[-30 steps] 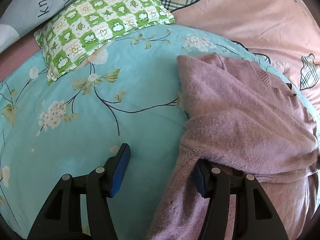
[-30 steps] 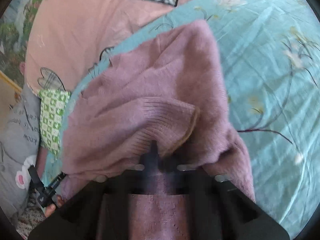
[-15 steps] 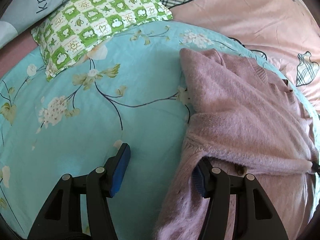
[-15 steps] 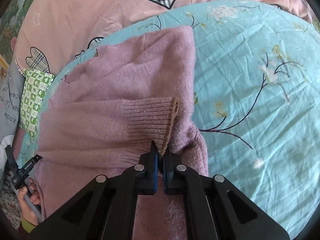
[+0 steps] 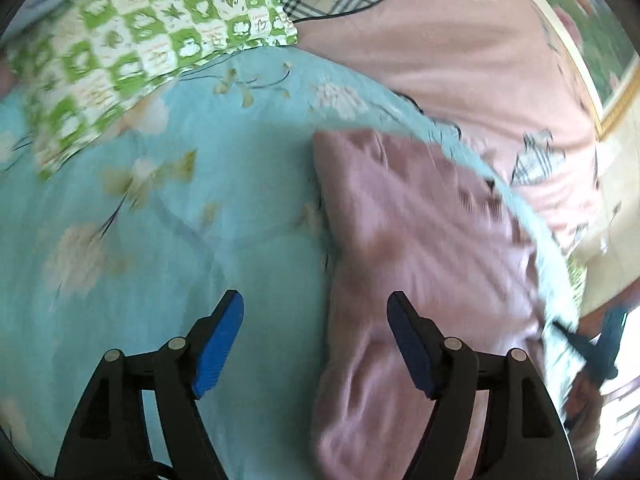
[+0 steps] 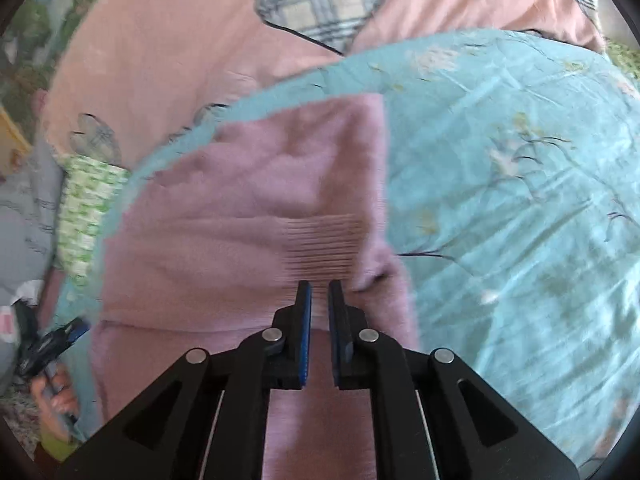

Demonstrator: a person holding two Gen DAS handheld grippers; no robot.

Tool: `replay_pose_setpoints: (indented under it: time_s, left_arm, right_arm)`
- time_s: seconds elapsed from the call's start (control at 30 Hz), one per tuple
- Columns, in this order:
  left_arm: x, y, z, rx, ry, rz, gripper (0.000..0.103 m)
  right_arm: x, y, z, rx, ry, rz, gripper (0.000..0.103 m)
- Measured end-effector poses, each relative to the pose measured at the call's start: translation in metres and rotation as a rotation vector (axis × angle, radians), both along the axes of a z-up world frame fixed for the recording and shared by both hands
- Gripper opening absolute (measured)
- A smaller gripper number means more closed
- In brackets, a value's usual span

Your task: Fold small clothes

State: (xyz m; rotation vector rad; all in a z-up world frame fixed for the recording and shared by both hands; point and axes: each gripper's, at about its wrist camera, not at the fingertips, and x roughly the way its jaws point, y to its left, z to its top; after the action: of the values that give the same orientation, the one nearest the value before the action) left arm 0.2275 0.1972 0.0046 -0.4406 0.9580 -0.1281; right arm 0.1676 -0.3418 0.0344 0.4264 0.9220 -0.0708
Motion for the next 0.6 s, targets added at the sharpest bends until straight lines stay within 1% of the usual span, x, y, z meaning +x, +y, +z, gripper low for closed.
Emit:
replay_pose_setpoints:
  time_s: [0.07, 0.13, 0.17, 0.23, 0.27, 0.3, 0.33, 0.37, 0.4, 0.43, 0.47, 0.5, 0.53, 0.57, 0.6]
  left_arm:
    - [0.037, 0.0, -0.003, -0.012, 0.038, 0.008, 0.075]
    - [0.07, -0.004, -0.011, -0.055, 0.075, -0.026, 0.076]
    - [0.084, -0.008, -0.015, -0.06, 0.1, -0.032, 0.076]
    - [0.108, -0.01, -0.026, -0.045, 0.139, -0.033, 0.076]
    - [0.118, -0.014, -0.031, -0.025, 0.142, -0.032, 0.073]
    - [0.124, -0.015, -0.031, 0.0, 0.127, -0.034, 0.069]
    - [0.126, -0.018, -0.029, 0.026, 0.1, -0.041, 0.032]
    - [0.13, -0.021, -0.026, 0.024, 0.079, -0.071, 0.011]
    - [0.134, -0.02, -0.02, 0.024, 0.058, -0.074, 0.01]
    - [0.134, -0.02, -0.011, 0.05, 0.021, -0.061, 0.009]
    - [0.134, -0.02, 0.001, 0.092, -0.03, -0.049, 0.008]
    - [0.135, -0.021, 0.006, 0.111, -0.055, -0.036, 0.008]
    - [0.137, -0.018, 0.009, 0.137, -0.077, -0.011, 0.005]
    - [0.14, -0.017, 0.007, 0.158, -0.074, 0.003, 0.005]
    - [0.146, -0.016, -0.002, 0.19, -0.041, 0.014, 0.005]
  right_arm:
    - [0.011, 0.022, -0.006, 0.026, -0.007, 0.077, 0.009]
    - [0.023, 0.04, -0.013, 0.027, -0.007, 0.127, 0.009]
    - [0.029, 0.046, -0.017, 0.03, -0.001, 0.142, 0.009]
    - [0.037, 0.057, -0.026, 0.052, 0.013, 0.167, 0.009]
    - [0.041, 0.062, -0.03, 0.062, 0.016, 0.18, 0.009]
    - [0.045, 0.066, -0.032, 0.066, 0.017, 0.192, 0.009]
    - [0.048, 0.069, -0.036, 0.068, 0.017, 0.209, 0.009]
    - [0.05, 0.073, -0.038, 0.065, 0.017, 0.222, 0.009]
    - [0.053, 0.075, -0.039, 0.059, 0.017, 0.231, 0.009]
    - [0.054, 0.077, -0.039, 0.051, 0.013, 0.238, 0.009]
    - [0.056, 0.077, -0.04, 0.045, 0.007, 0.241, 0.009]
    - [0.059, 0.076, -0.041, 0.033, 0.006, 0.233, 0.009]
    - [0.062, 0.075, -0.043, 0.02, 0.011, 0.218, 0.009]
    - [0.065, 0.072, -0.046, 0.012, 0.019, 0.196, 0.009]
    - [0.068, 0.068, -0.051, 0.017, 0.028, 0.177, 0.009]
